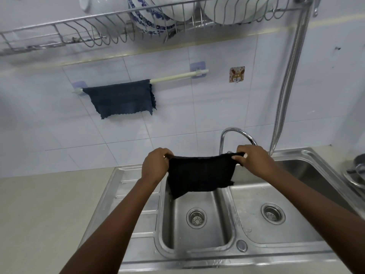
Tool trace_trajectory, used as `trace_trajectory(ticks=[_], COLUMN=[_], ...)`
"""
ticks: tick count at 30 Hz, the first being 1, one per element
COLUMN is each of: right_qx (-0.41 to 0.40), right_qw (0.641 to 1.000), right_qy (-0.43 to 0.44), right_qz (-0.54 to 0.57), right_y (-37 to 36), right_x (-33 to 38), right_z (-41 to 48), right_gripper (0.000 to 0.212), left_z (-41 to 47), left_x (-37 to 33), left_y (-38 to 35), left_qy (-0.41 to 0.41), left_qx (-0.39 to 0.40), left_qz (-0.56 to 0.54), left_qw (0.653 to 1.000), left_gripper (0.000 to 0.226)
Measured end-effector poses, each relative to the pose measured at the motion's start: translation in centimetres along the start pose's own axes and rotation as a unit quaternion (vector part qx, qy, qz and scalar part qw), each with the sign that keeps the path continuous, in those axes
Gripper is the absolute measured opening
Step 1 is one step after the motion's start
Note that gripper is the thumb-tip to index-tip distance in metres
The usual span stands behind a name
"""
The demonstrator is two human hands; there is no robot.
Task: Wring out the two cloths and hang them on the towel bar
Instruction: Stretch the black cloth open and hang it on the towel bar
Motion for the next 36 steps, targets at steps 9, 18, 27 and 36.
trace_trajectory(ticks=[9,18,27,36], right_qx=[0.010,0.010,-0.047,-0.095], right_qw=[0.997,0.994,0.934,0.944], right_qy=[0.002,0.026,0.018,0.113], right_qz=[-0.071,-0.104,0.354,0.295], right_y=[0.2,5.8,15.8,17.5], right_x=[0.8,5.7,13.3,15.9], right_z=[0.2,4.9,15.9,26.6], right_gripper=[0.014,0.015,0.013,0.018], left_z=[-0.7,2.9,10.1,18.9], left_x=[2.1,3.1,1.5,3.3], left_y=[0.2,9.1,23.2,27.5], left_qy=[0.045,0.040,0.029,-0.079], left_qx=[0.094,0.095,0.006,-0.011], left_qz=[0.078,0.209,-0.055,-0.408], left_qw=[0.991,0.972,0.998,0.910], left_gripper=[0.015,0.021,0.019,0.031])
Point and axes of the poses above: each hand's wrist, its own z-axis towards the middle knuckle, its own y-axis out of the back of the hand, x = y × z, the point moved 2 cm from there along z, towards the middle knuckle, and after that the axes turned 15 degrees about x, right-handed, at the moved point
